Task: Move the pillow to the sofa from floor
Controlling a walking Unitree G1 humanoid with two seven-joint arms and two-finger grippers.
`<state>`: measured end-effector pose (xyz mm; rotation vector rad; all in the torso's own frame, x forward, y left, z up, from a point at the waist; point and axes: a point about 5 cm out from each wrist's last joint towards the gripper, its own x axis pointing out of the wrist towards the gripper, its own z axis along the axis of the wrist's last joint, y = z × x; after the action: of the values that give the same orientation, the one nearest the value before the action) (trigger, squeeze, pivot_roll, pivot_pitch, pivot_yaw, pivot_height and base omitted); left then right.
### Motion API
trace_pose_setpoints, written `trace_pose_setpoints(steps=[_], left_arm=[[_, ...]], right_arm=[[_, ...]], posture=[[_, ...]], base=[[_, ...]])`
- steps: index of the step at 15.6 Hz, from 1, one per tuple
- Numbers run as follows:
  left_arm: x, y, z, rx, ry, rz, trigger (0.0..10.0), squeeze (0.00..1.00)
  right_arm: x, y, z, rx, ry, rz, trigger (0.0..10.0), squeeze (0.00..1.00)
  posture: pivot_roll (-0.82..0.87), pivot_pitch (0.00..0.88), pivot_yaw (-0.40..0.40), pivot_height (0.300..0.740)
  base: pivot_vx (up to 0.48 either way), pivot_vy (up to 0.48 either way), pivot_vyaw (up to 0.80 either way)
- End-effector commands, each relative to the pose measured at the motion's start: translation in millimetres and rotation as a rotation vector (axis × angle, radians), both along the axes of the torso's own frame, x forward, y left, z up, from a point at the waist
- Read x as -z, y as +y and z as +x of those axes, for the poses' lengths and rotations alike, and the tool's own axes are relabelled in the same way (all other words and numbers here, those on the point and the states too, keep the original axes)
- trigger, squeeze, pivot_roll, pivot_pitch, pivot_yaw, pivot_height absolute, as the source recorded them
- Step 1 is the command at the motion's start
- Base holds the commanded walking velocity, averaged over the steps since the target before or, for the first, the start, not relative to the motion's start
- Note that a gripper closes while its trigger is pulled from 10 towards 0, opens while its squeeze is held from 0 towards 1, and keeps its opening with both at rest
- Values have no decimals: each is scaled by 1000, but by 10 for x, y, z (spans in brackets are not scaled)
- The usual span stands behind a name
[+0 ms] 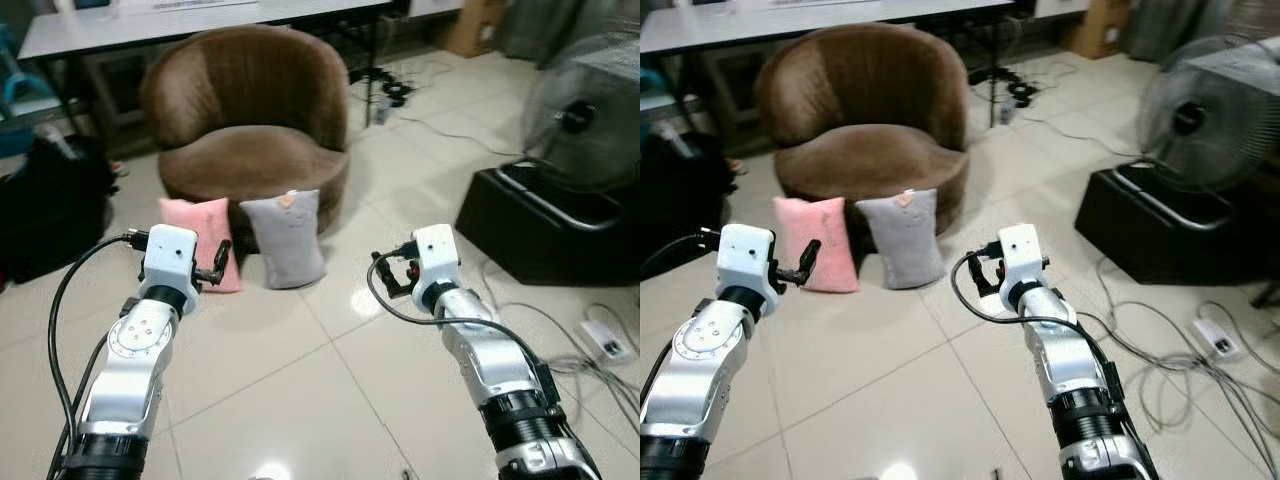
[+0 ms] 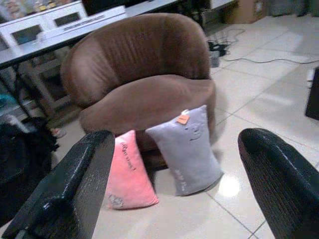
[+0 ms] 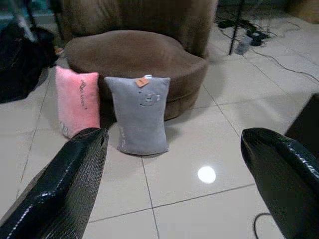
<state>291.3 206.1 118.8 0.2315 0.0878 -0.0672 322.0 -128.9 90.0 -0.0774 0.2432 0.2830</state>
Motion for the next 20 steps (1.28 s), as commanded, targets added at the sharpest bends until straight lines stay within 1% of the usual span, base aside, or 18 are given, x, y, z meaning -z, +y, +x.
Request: trace_pose_setpoints(steps=[1,2,5,9,16,19,20], left_arm=[[-28,-38,26,21,-14,-4,10000,0],[-12,-32,20,21,-11,-6,10000,0],[106,-48,-45,41,9,-19,10000,0],[139,-43,-88,41,16,-17,10000,0],[122,-71,-89,60,1,-21,10000,0],[82,-89,-66,64,-14,-21,10000,0],[81,-91,-66,68,-14,-19,10000,0]], right_arm=[[3,-46,-17,19,7,10,10000,0],[25,-47,-28,18,18,-17,10000,0],[23,-35,-26,20,12,-29,10000,0],[18,-46,-28,20,-2,-40,10000,0],[51,-46,-49,23,10,-35,10000,0],[15,-14,-33,-13,-11,-67,10000,0],[22,-12,-30,-7,-2,-49,10000,0]], posture=[[37,0,39,740],[33,0,45,740],[31,0,48,740],[36,0,38,740],[38,0,32,740],[38,0,32,740],[38,0,32,740]], base=[[0,0,-800],[240,0,-531],[291,0,0],[329,0,0],[387,0,0],[459,0,0],[480,0,0]])
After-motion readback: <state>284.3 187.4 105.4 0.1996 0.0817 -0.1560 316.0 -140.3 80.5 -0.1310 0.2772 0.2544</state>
